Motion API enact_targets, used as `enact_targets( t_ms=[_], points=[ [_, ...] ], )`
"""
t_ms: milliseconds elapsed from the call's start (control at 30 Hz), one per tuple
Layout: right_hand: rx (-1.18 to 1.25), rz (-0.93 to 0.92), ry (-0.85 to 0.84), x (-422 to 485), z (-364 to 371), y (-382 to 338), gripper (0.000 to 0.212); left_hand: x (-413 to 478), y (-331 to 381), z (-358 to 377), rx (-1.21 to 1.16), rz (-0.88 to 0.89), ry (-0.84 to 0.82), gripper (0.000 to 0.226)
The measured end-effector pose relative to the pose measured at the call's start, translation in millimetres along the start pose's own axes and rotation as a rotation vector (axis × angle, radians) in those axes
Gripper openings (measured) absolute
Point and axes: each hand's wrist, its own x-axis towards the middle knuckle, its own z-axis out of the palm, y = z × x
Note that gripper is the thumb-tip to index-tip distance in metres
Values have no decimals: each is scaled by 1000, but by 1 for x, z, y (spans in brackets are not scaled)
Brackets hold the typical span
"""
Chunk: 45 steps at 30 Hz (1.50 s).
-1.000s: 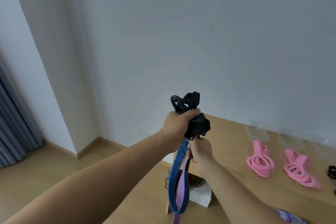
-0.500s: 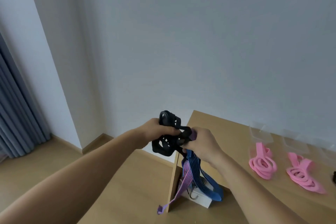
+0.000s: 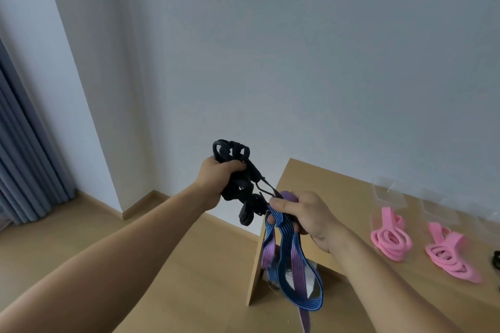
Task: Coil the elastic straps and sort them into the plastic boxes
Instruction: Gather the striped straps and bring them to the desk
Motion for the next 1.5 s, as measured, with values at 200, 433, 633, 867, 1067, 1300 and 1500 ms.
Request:
enact_targets(
  t_ms=[200,433,633,867,1067,1300,1500],
  points=[
    [56,92,214,4,-2,1,27,5,-9,6,100,106,64,12],
    [152,29,140,13,5,-7,8,3,-30,3,532,215,-145,24],
    [177,154,-156,7,-5,-6,10,9,-17,-9,270,134,-52,16],
    [-28,95,67,13,-1,-4,14,6,-16,-19,98,-12,-99,10],
    [-210,-7,65,14,2,-6,13,6,-18,-18,133,-69,-136,14],
    [-329,16,0,15,10,-7,19,-2,-9,-4,155,-66,-365,5],
    [-287,87,80,6,-5,-3,27,11,5,-20,727,159,-184,7]
  ],
)
